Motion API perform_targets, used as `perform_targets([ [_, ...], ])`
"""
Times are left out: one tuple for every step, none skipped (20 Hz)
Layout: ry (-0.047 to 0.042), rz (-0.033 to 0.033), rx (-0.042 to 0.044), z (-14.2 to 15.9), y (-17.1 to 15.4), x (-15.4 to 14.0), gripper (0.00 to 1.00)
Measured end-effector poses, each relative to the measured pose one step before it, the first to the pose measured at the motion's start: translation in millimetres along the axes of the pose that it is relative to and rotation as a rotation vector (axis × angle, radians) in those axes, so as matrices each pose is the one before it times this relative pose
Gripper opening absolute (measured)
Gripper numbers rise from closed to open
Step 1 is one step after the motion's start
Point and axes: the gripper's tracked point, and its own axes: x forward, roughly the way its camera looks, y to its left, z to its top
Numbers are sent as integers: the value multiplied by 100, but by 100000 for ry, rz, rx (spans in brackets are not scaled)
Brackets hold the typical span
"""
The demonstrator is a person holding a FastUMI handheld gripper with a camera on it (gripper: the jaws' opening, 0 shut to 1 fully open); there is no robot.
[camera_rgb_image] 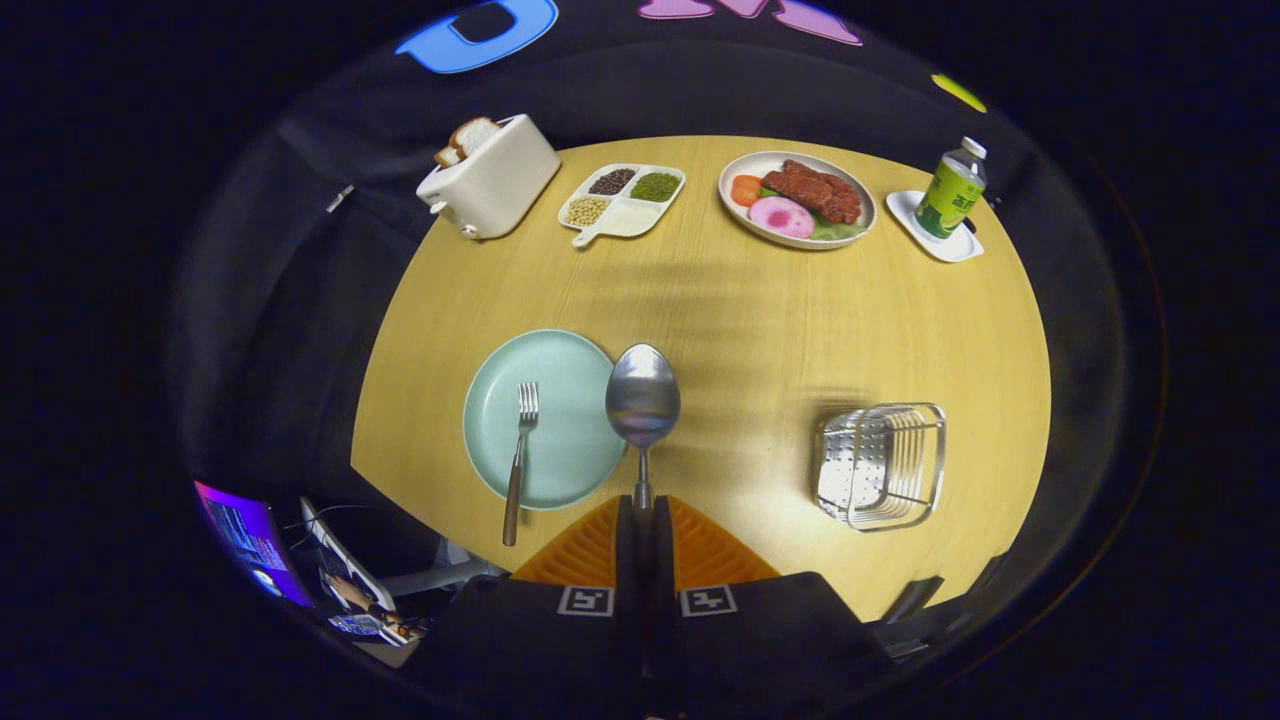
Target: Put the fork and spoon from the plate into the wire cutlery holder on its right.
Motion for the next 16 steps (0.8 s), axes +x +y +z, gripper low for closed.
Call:
perform_targets([
  [75,-1571,-257,-225,-1735,-1011,9],
  [545,-1761,-205,-262,-1721,-662,9],
  [1093,-1776,6,-505,-1765,-553,9],
  [1745,-1399,-5,-585,-1625,-418,10],
  [1557,-1315,184,-429,-1450,-157,10],
  [1800,-971,226,-413,-1297,32,10],
  [1711,-357,-129,-370,-1009,208,10],
  [2114,-399,-60,-340,-872,231,10],
  [2072,-189,524,-354,-841,331,9],
  [1932,41,500,-172,-617,443,9],
  [2160,-335,89,-198,-622,546,9],
  [2504,-645,-530,-183,-425,615,10],
  [2116,-836,-535,-140,-326,541,10],
  [1842,-501,-863,56,-135,500,9],
  [1640,260,-1264,78,227,655,10],
  [1597,48,-924,192,116,566,9],
])
